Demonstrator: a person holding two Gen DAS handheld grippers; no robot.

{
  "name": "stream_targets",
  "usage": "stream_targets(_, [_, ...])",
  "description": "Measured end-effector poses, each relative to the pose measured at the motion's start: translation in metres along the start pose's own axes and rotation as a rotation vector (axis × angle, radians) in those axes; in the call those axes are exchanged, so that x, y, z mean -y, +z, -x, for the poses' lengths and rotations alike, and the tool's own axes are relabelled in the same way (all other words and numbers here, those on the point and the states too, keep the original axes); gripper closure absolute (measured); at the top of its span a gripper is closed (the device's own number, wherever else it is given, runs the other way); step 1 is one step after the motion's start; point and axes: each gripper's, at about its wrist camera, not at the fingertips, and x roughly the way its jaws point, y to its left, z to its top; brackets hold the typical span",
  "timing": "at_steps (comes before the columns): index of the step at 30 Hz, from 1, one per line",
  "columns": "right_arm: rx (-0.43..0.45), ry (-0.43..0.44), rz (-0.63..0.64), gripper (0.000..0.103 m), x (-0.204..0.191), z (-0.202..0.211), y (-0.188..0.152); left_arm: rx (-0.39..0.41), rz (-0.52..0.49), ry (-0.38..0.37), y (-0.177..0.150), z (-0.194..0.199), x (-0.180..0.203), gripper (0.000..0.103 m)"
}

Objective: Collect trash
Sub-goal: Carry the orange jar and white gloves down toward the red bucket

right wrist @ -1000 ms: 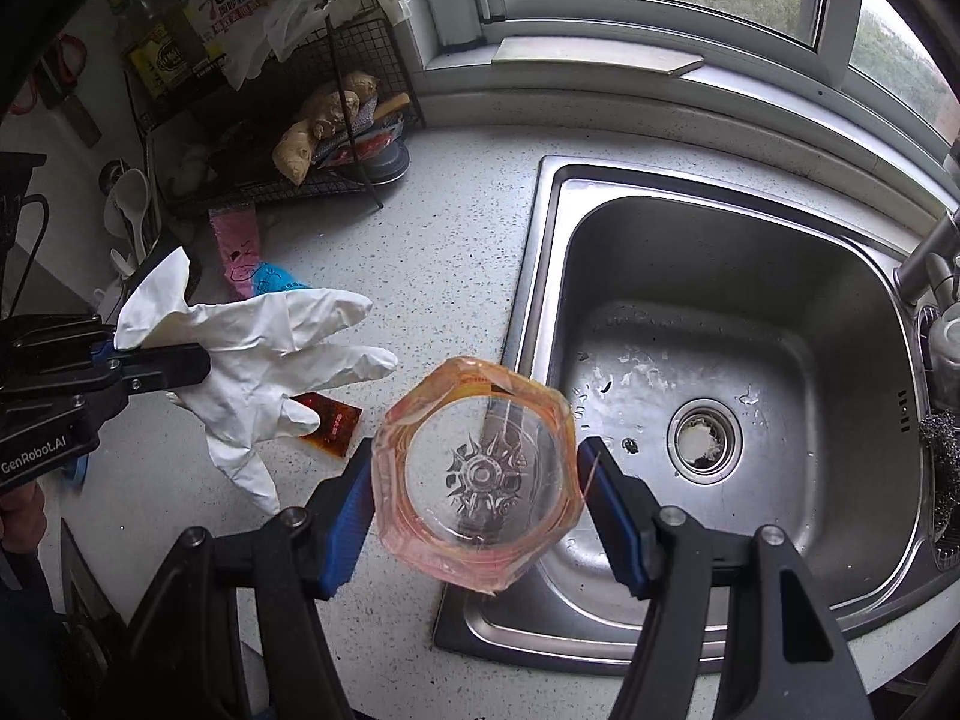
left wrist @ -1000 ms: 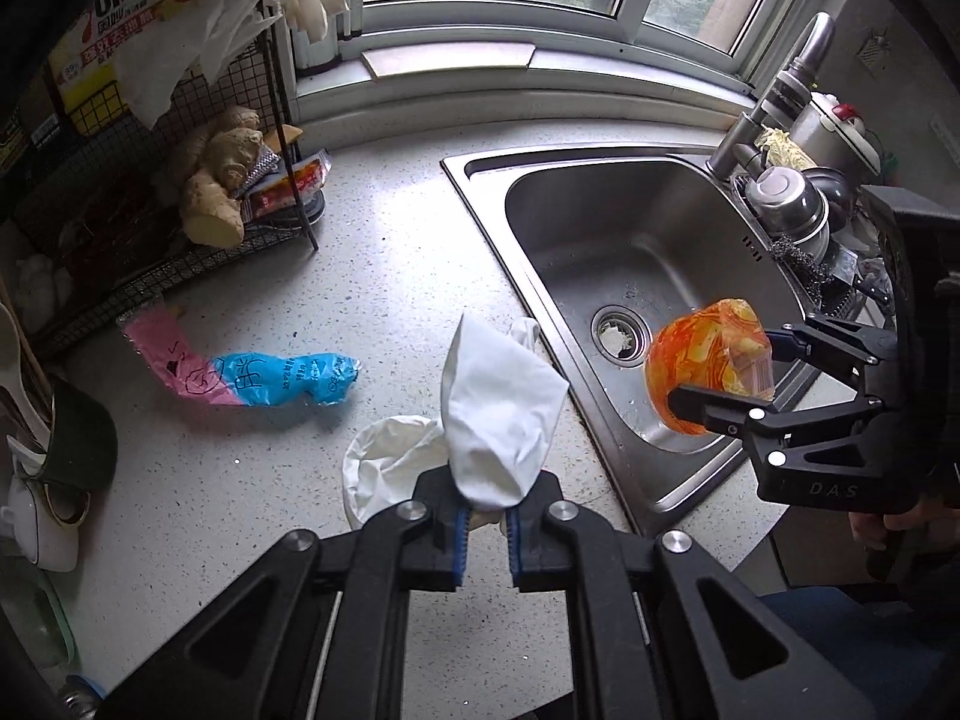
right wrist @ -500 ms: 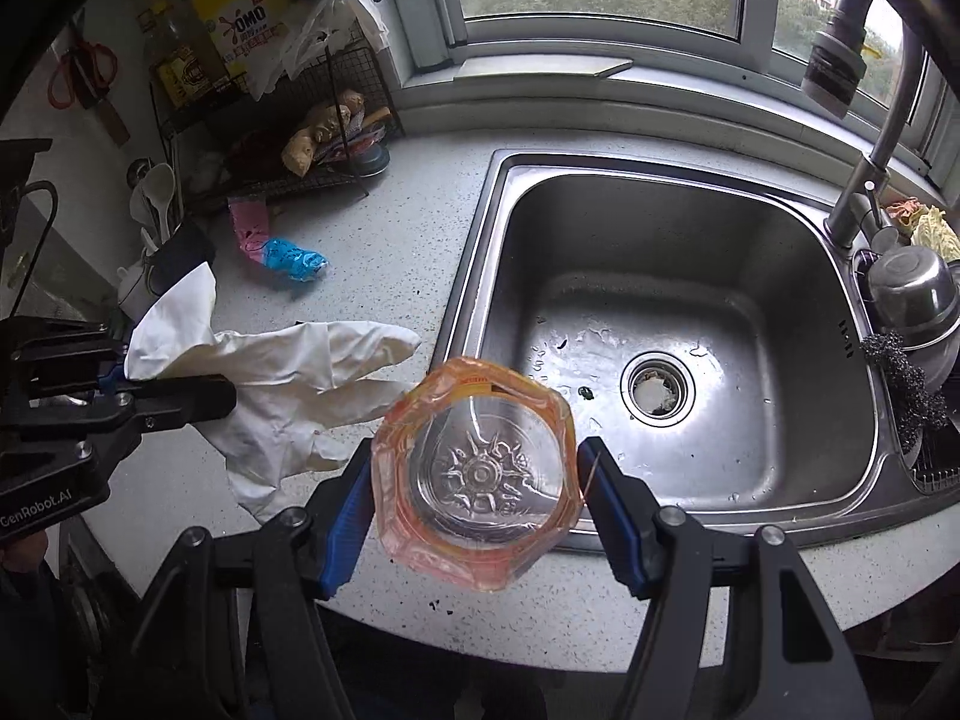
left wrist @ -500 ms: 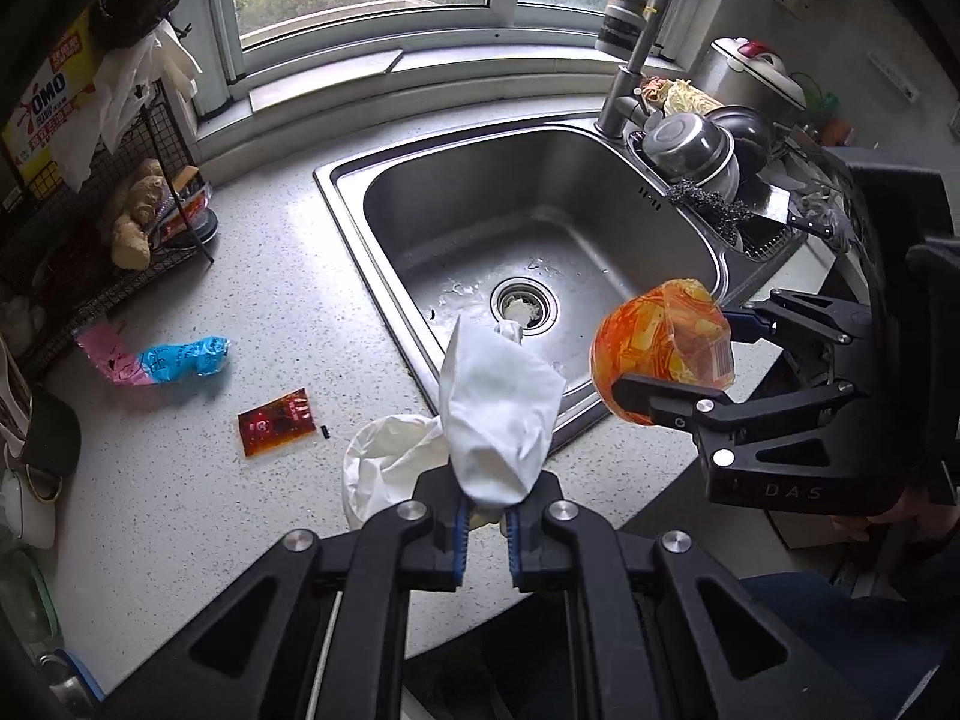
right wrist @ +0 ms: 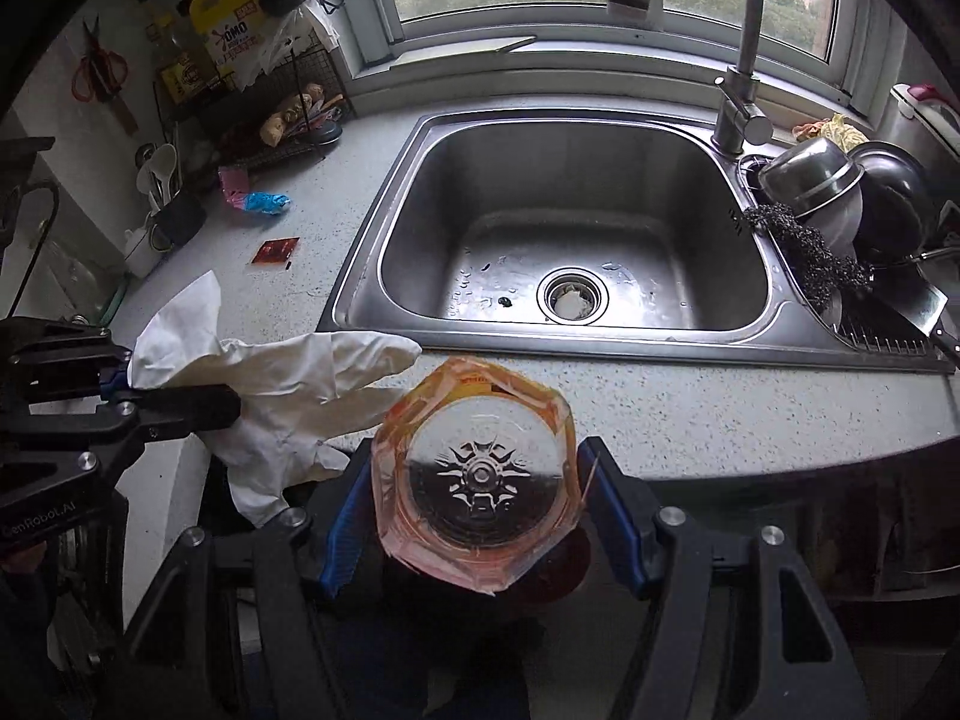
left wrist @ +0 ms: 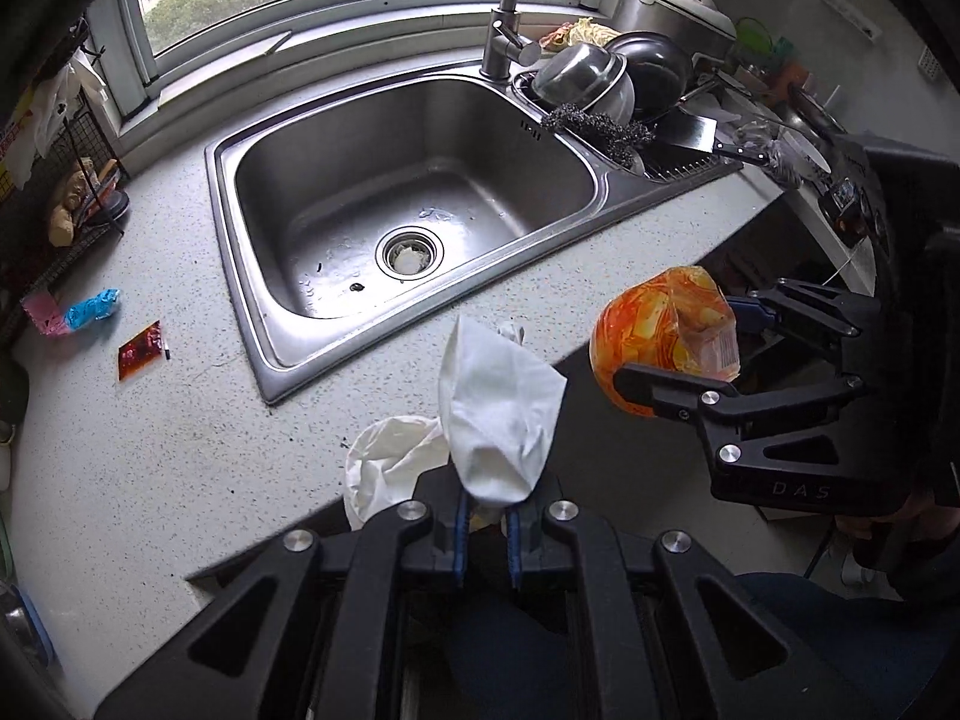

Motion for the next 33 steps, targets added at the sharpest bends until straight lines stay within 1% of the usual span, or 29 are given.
stream_targets(5, [-0.021, -0.011, -0.031, 0.040, 0.020, 0.003, -0.034, -0.061, -0.014, -0.013, -0.016, -0.025, 0.031, 0.095])
stream_targets(12, [-0.060, -0.021, -0.081, 0.040, 0.036, -0.019, -0.076, -0.163, -0.038, -0.019, -0.037, -0.079, 0.052, 0.095])
stream_targets(18, [-0.127, -0.015, -0.137, 0.040, 0.050, -0.065, -0.105, -0.222, -0.065, -0.013, -0.054, -0.137, 0.058, 0.095])
stream_targets(22, [-0.160, -0.019, -0.159, 0.040, 0.059, -0.097, -0.122, -0.244, -0.071, -0.007, -0.067, -0.178, 0.059, 0.095])
stream_targets(27, [-0.188, -0.021, -0.159, 0.040, 0.066, -0.139, -0.143, -0.267, -0.037, -0.036, -0.087, -0.234, 0.054, 0.095])
stream_targets(29, [-0.193, -0.017, -0.159, 0.040, 0.070, -0.156, -0.153, -0.273, -0.039, -0.032, -0.096, -0.257, 0.052, 0.095])
stream_targets(31, [-0.200, -0.012, -0.165, 0.040, 0.074, -0.176, -0.163, -0.278, -0.045, 0.003, -0.104, -0.281, 0.051, 0.095])
stream_targets(33, [-0.197, -0.016, -0.166, 0.040, 0.079, -0.193, -0.174, -0.269, -0.048, 0.016, -0.112, -0.301, 0.052, 0.095])
